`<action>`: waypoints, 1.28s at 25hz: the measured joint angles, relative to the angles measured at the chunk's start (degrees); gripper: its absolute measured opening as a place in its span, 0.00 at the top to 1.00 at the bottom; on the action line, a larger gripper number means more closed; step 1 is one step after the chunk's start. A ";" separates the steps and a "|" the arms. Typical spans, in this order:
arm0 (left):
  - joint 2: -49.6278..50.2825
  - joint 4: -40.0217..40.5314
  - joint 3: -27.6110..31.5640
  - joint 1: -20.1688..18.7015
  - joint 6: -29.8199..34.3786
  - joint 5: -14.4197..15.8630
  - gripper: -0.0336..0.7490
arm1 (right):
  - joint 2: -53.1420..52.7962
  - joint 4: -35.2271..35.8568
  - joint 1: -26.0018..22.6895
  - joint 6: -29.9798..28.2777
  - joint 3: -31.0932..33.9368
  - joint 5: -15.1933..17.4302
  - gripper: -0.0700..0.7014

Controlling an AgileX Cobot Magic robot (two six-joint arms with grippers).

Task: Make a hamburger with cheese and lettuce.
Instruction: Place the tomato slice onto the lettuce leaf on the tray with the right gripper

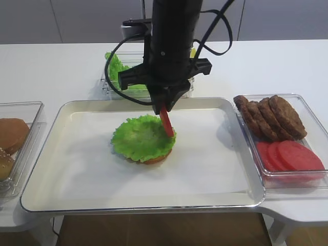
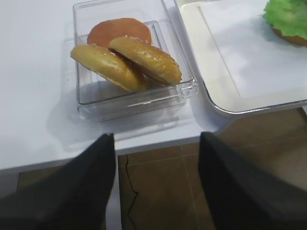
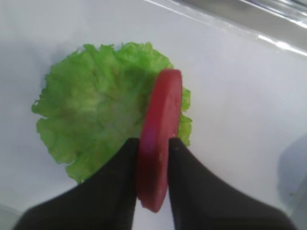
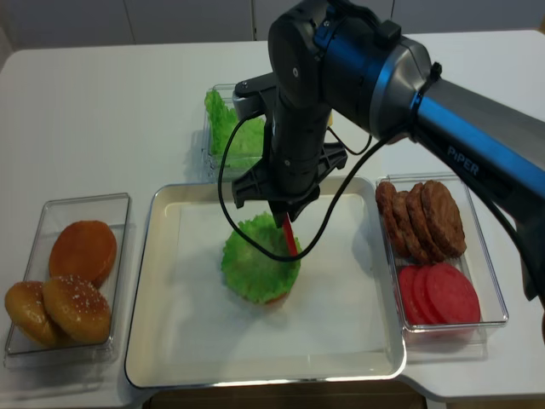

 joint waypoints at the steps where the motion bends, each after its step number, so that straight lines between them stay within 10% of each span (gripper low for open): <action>1: 0.00 0.00 0.00 0.00 0.00 0.00 0.43 | 0.00 0.10 0.00 0.00 0.00 0.00 0.68; 32: 0.00 0.00 0.00 0.00 0.00 0.00 0.43 | 0.00 4.38 0.00 -4.68 0.00 0.00 0.67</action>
